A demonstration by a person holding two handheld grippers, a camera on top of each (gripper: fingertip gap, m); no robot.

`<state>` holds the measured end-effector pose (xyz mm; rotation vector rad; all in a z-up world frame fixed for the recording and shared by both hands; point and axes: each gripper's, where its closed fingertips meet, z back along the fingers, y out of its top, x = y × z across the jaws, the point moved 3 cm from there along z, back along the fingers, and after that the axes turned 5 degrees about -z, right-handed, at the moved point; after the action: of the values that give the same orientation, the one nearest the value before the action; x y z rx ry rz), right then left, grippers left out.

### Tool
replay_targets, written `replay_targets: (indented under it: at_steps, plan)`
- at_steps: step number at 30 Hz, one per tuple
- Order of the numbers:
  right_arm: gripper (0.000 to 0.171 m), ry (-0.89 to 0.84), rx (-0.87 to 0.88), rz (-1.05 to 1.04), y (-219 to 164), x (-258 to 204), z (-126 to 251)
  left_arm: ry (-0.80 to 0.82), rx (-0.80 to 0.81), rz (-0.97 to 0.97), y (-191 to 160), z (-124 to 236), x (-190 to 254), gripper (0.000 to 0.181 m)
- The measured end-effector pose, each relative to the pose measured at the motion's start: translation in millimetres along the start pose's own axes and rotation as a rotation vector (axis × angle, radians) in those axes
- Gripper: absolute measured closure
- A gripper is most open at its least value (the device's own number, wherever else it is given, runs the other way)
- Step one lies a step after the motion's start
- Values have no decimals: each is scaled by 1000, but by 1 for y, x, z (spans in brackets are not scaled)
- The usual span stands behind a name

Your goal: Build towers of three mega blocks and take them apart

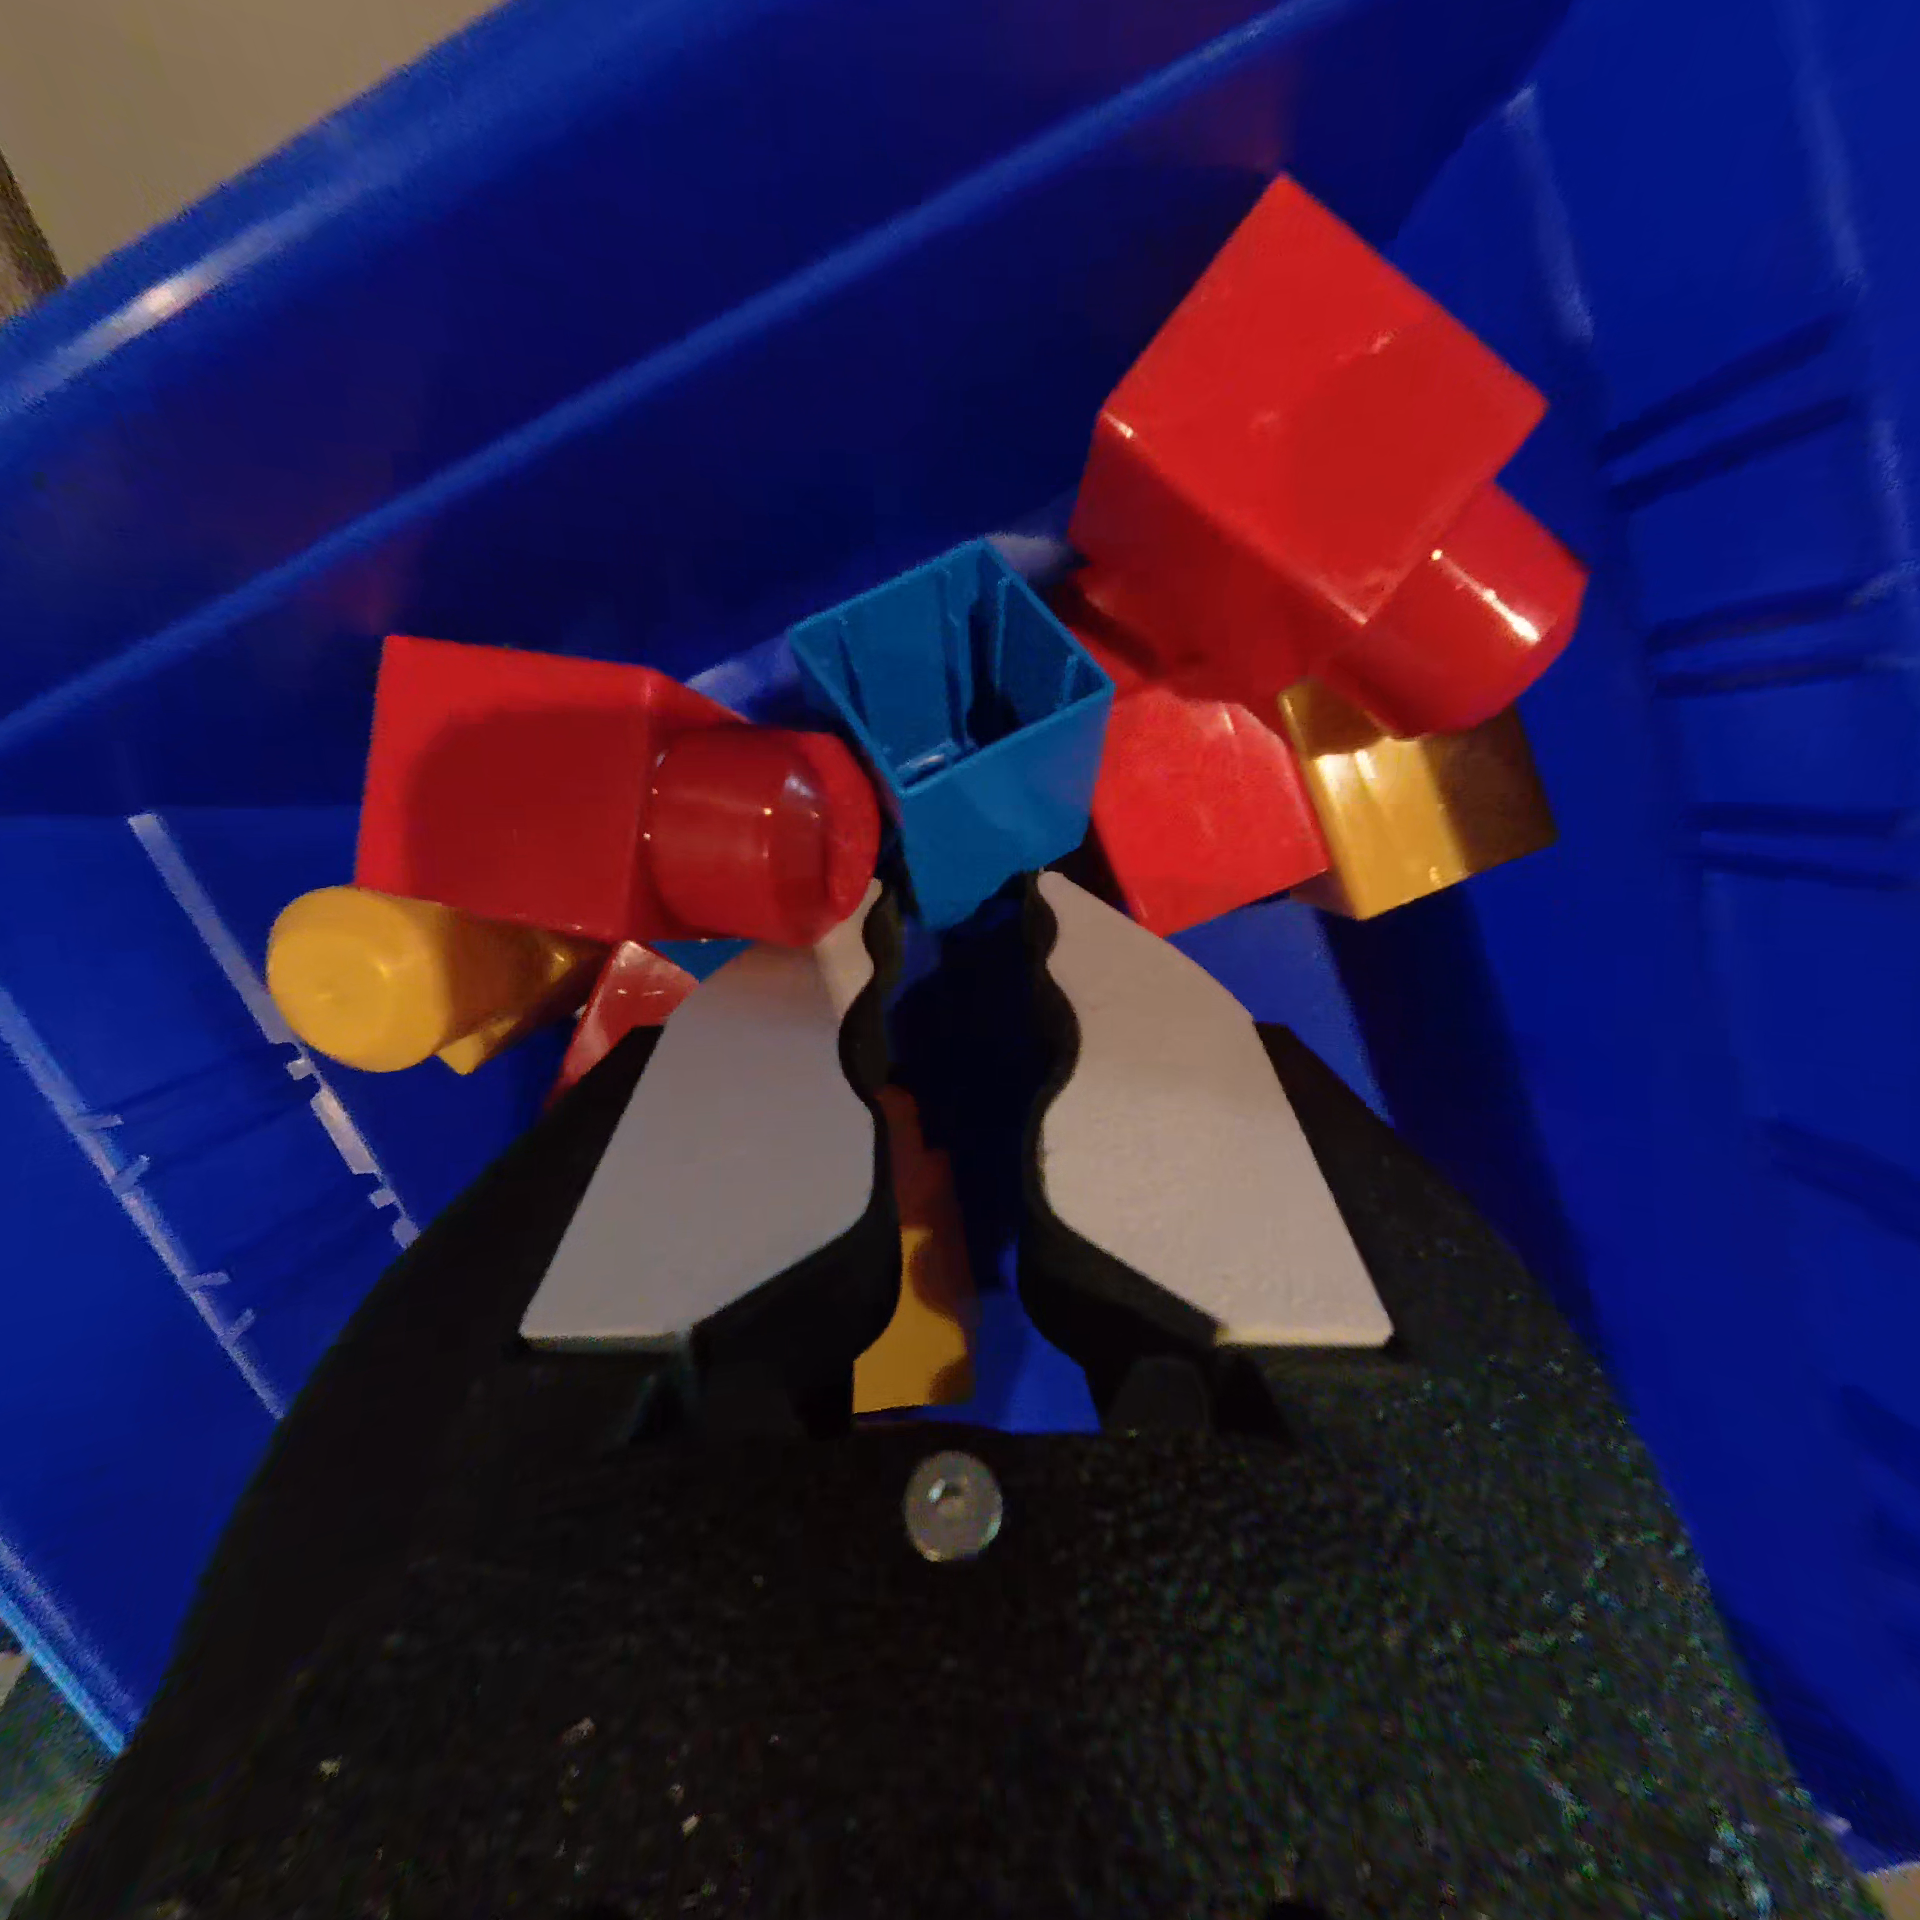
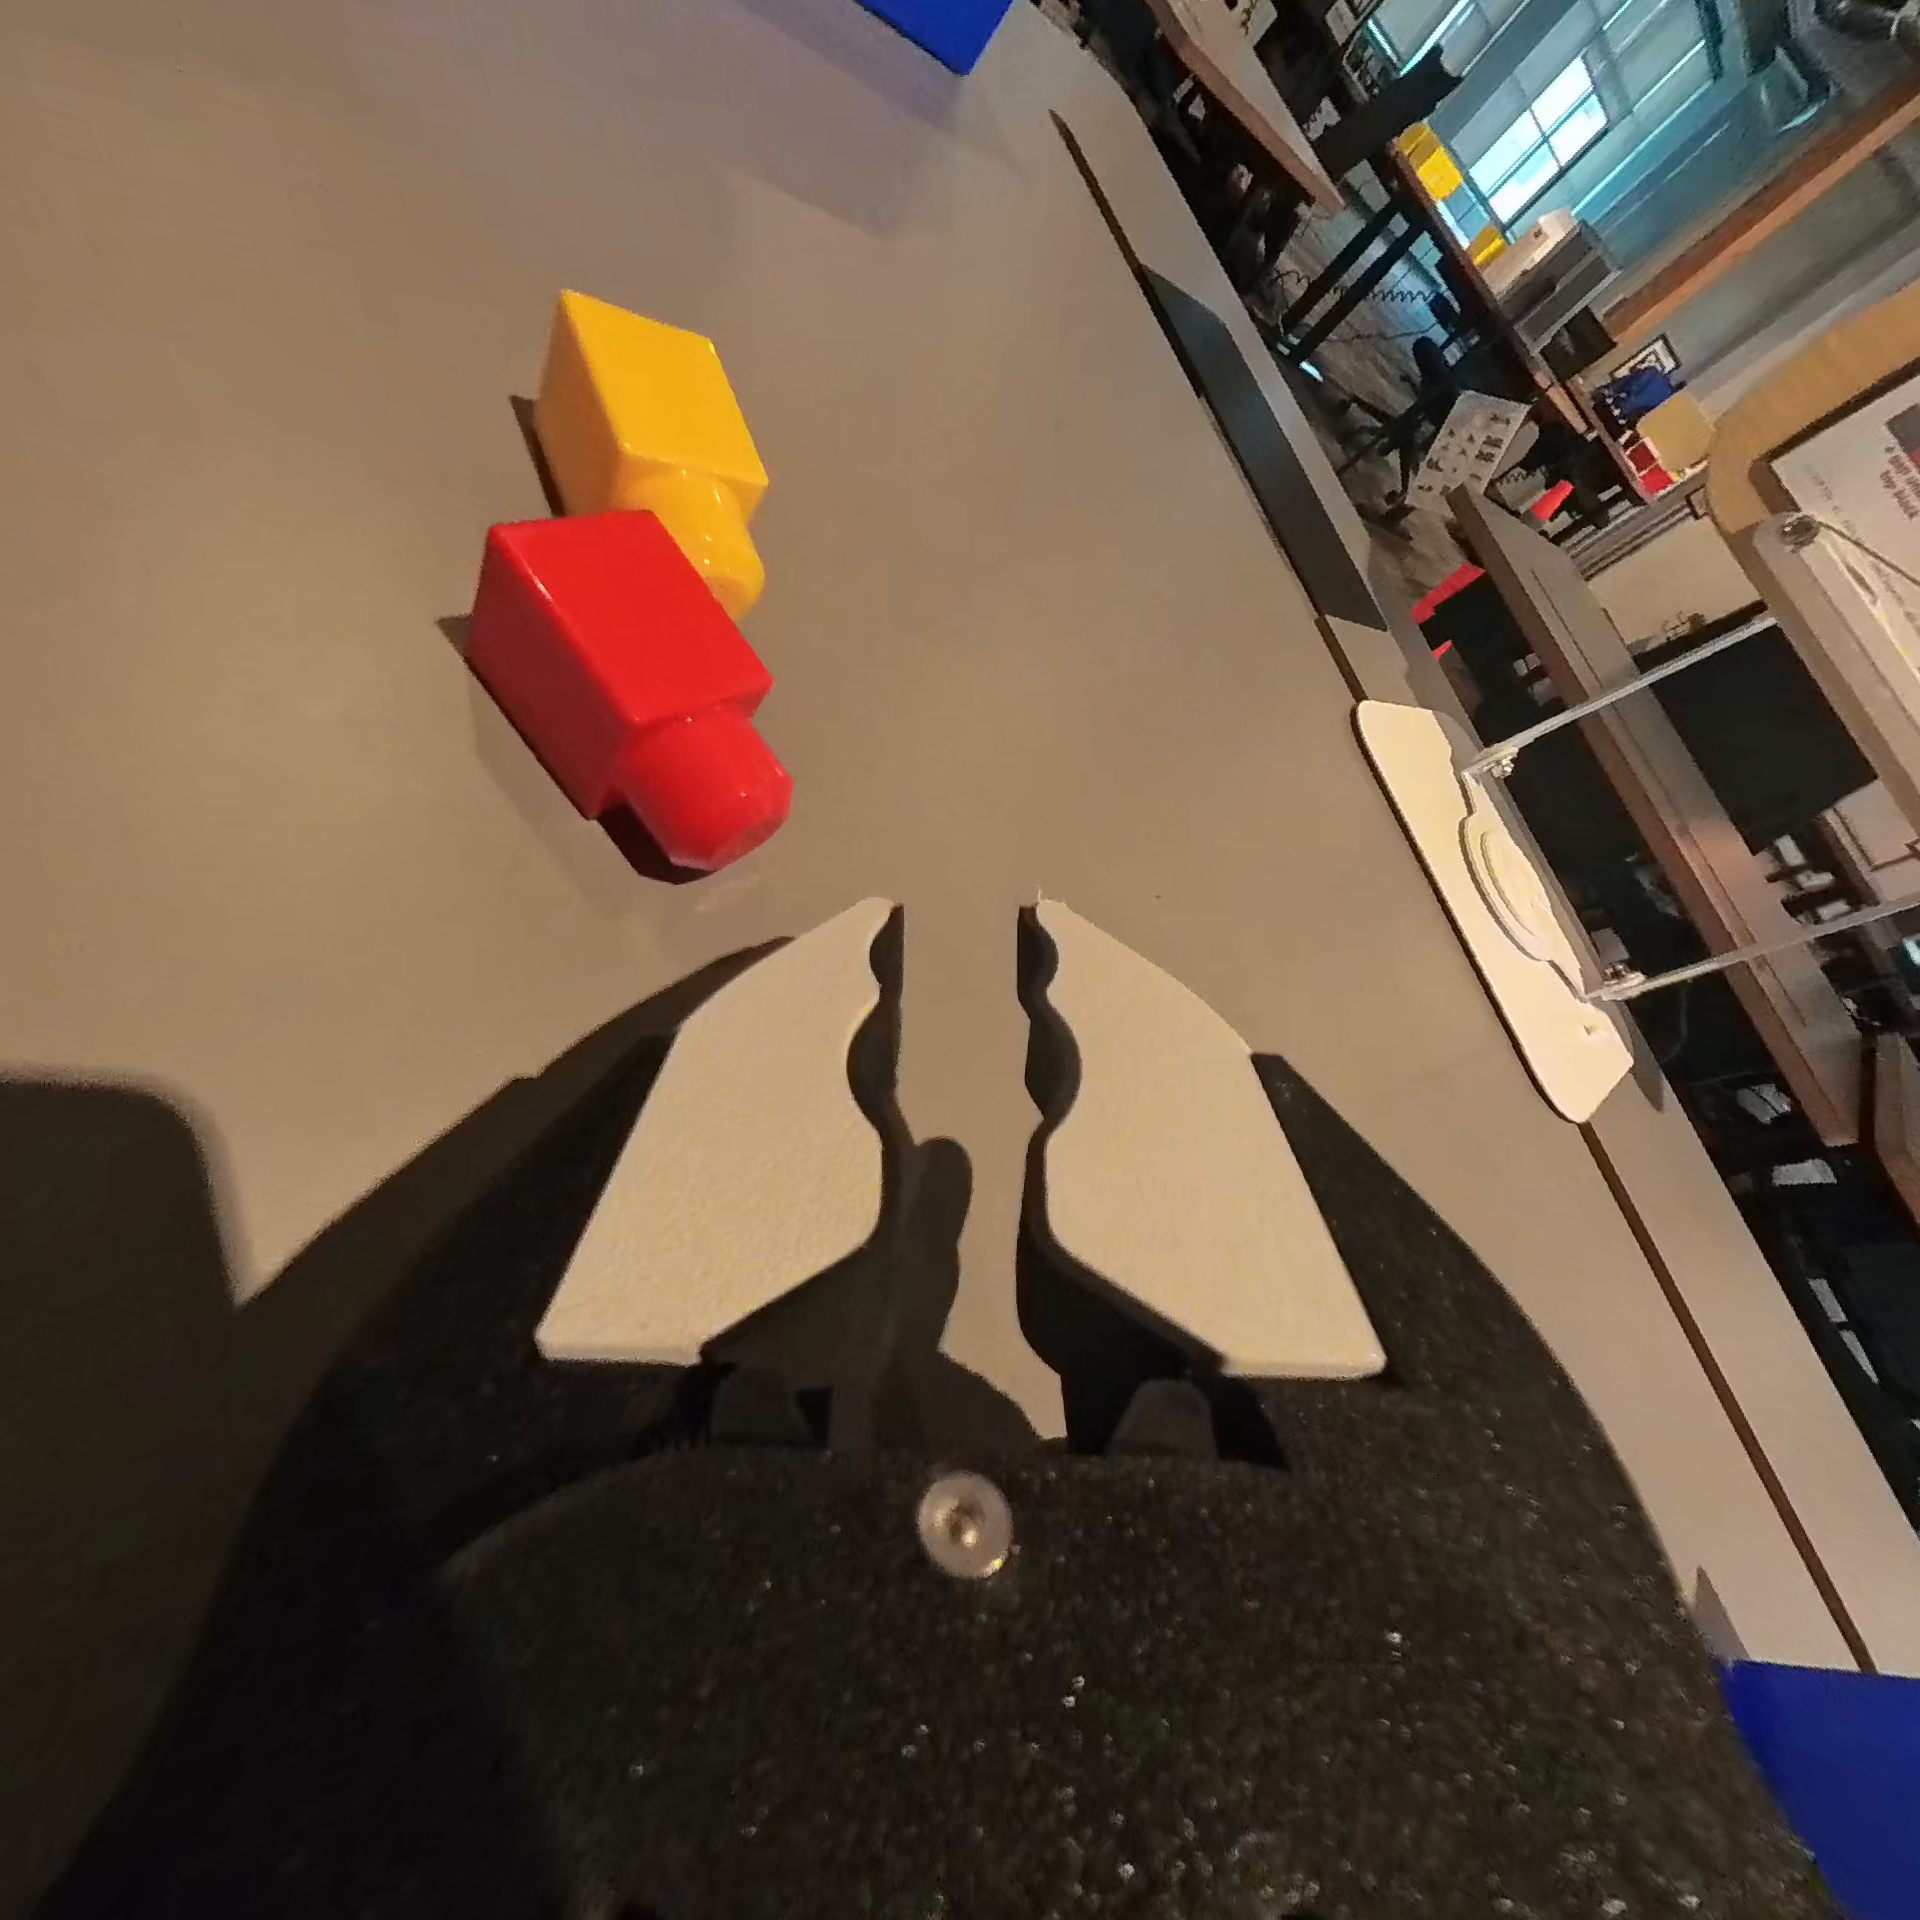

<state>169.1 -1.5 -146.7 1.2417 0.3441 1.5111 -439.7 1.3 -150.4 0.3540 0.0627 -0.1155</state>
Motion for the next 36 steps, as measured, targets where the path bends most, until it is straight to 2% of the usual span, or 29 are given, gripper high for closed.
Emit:
replay_targets:
  at_steps: [6,8,13,17,19,22,24,26,30,36]
  plan:
    - [150,1,-28,34,-1,-3,-3,-30,-18,-16,-9,6,2,162]
    - [150,-4,-20,36,-1,-3,-3,-20,-25,-13,-12,14,0,181]
    - [150,-13,23,34,2,-3,2,-61,-28,-3,-16,37,9,181]
    - [150,-13,60,20,4,-2,6,33,-6,15,-16,48,5,181]
    - [150,-15,75,13,5,-1,7,67,36,74,-11,47,0,156]
    - [150,-13,92,7,6,-1,9,35,123,120,3,42,1,150]
    - [150,-11,97,6,7,-1,10,78,171,23,15,41,-1,162]
    - [150,-10,96,8,6,-1,10,154,165,-137,20,38,-3,167]
    - [150,-10,80,8,5,-1,8,236,114,-468,24,24,2,164]
    - [150,-8,68,8,5,-1,6,401,103,-618,36,11,-7,176]
